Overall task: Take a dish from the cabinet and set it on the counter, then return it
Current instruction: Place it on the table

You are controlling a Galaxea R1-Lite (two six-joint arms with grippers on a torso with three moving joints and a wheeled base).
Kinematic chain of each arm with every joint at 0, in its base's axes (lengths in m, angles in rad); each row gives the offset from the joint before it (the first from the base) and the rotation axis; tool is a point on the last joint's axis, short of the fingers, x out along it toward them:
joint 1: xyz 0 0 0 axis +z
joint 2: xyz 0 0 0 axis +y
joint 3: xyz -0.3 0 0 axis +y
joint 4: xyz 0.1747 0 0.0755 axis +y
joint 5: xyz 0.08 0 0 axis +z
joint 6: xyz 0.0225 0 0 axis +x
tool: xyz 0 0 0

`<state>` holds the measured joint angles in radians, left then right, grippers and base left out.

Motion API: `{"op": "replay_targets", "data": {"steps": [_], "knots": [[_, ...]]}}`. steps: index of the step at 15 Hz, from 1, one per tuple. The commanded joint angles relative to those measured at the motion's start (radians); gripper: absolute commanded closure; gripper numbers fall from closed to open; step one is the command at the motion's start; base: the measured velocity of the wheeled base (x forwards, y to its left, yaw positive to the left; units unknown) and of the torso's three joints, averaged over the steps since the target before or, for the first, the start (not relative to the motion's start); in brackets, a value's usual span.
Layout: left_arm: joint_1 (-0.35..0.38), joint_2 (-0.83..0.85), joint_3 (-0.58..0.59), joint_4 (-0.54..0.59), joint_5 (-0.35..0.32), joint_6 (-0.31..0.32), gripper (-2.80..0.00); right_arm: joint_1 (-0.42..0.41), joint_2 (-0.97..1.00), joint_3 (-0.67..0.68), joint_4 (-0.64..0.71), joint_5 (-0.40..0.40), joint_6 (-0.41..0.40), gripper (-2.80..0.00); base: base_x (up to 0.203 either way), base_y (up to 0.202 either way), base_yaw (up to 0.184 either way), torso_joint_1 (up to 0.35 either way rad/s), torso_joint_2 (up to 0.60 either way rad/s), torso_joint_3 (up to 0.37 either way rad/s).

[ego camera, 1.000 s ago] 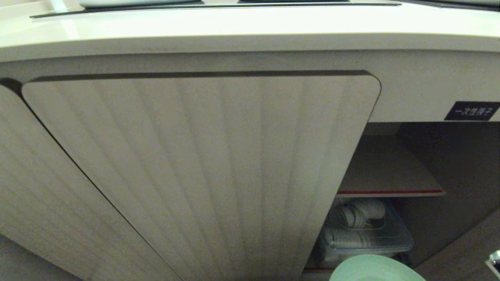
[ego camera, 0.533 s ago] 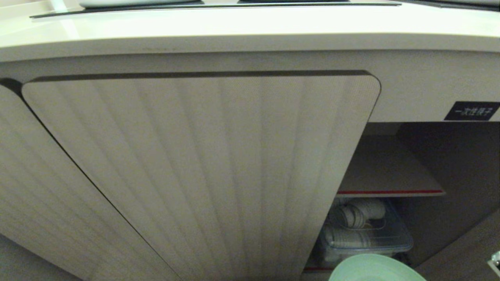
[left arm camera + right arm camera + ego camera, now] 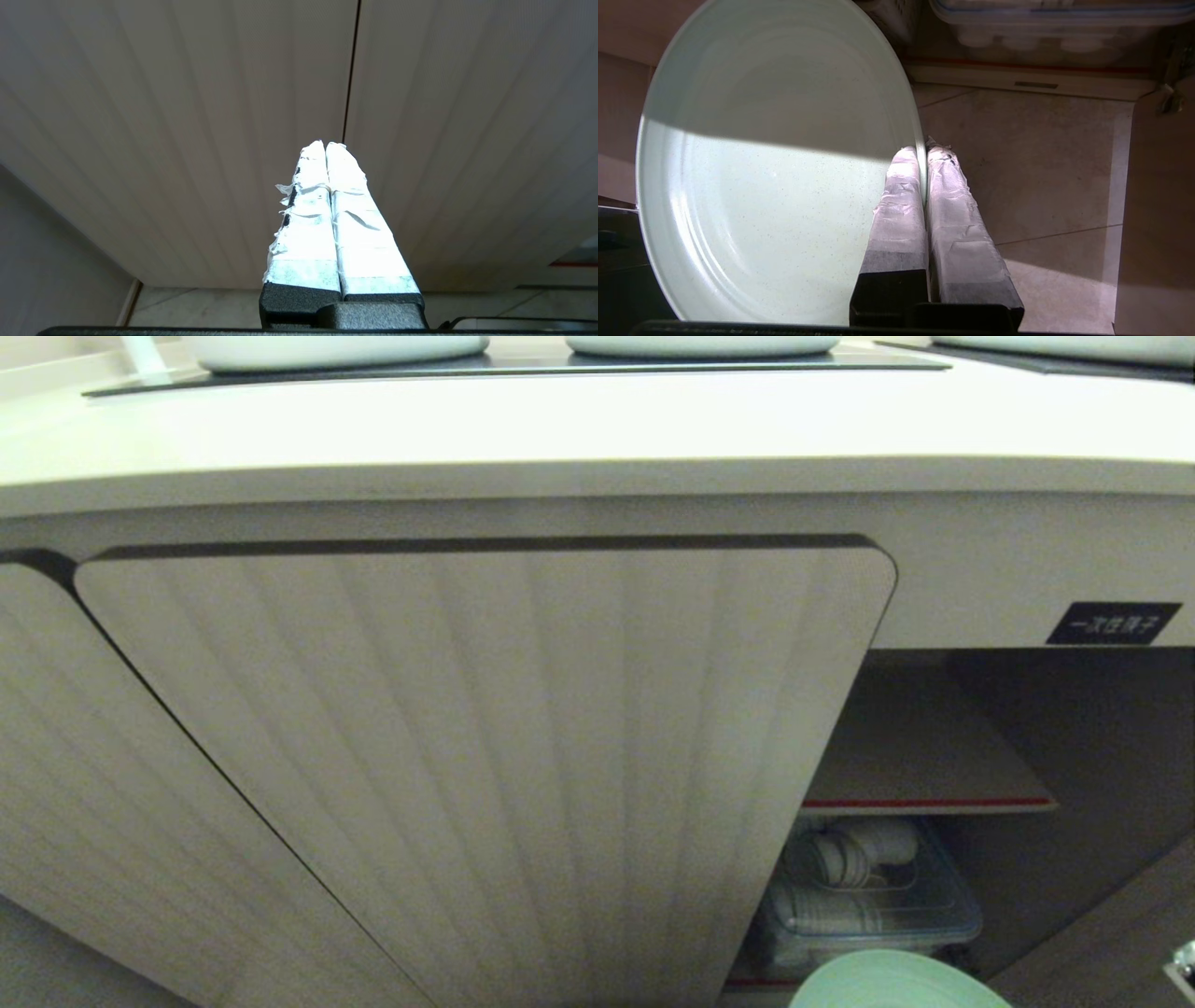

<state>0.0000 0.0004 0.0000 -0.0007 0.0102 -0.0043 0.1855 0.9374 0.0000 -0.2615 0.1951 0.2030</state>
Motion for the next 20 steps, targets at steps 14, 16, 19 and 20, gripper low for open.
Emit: {"op": "replay_targets", "data": {"steps": [14,16,19,20], "knots": [[0.0,0.0,0.0,0.002,0.001,0.0,0.0,0.0,0.011,0.0,-0.018,0.061,-0.002,0.0,0.0,0.0,0.0,0.168,-0.45,-0.289],[0.0,0.0,0.0,0.002,0.001,0.0,0.0,0.0,0.015,0.0,-0.019,0.073,-0.002,0.0,0.0,0.0,0.0,0.211,-0.49,-0.287],[0.0,0.0,0.0,0.001,0.001,0.0,0.0,0.0,0.024,0.0,-0.019,0.08,-0.004,0.0,0.0,0.0,0.0,0.221,-0.5,-0.276],[0.0,0.0,0.0,0.002,0.001,0.0,0.0,0.0,0.026,0.0,-0.021,0.081,-0.004,0.0,0.0,0.0,0.0,0.233,-0.51,-0.29]]}}
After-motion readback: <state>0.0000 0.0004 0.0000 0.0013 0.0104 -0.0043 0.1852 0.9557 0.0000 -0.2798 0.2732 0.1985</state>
